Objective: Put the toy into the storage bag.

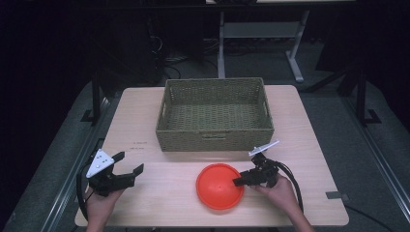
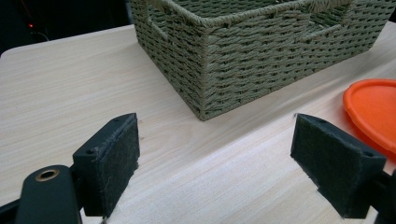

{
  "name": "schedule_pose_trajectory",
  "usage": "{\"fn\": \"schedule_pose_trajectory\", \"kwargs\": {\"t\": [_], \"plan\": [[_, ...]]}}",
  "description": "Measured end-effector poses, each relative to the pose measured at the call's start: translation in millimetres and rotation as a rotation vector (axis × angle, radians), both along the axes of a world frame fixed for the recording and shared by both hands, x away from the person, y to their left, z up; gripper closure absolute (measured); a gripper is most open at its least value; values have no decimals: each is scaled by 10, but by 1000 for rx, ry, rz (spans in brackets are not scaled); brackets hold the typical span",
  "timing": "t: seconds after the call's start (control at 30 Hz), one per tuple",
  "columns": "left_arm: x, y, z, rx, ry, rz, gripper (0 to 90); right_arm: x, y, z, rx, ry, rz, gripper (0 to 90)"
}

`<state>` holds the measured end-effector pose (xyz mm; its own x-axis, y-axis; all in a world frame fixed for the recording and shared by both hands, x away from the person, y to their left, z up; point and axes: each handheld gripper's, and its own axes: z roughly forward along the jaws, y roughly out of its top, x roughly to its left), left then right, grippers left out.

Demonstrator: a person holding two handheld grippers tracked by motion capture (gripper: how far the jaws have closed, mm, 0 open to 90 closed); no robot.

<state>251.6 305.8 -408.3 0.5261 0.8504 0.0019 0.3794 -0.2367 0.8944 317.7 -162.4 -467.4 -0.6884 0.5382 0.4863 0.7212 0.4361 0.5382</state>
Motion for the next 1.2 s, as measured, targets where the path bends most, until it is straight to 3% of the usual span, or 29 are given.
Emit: {"fn": "schedule_pose_trajectory", "kwargs": {"t": [0.17,0.37,0.47,0.67,0.87,1.0,1.2], "plan": [[3,2,-1,-3,2,-3,150,1,16,7,-8,-9,-3,583],[1,-3,5,0,-2,-6,150,28,-14,23,32,-15,-16,686],[3,-3,0,-1,1,-7,150,25,2,34,5,-26,-20,725],[0,7,6,0,-5,-6,151,14,-8,100,28,-33,-23,783],[-3,14,10,-7,-8,-7,150,-31,44,301,58,-69,19,820],[-13,20,19,-7,-14,-6,150,-90,92,483,55,-107,51,821],[-14,23,17,-7,-13,-4,151,-124,76,630,59,-132,66,822]]}}
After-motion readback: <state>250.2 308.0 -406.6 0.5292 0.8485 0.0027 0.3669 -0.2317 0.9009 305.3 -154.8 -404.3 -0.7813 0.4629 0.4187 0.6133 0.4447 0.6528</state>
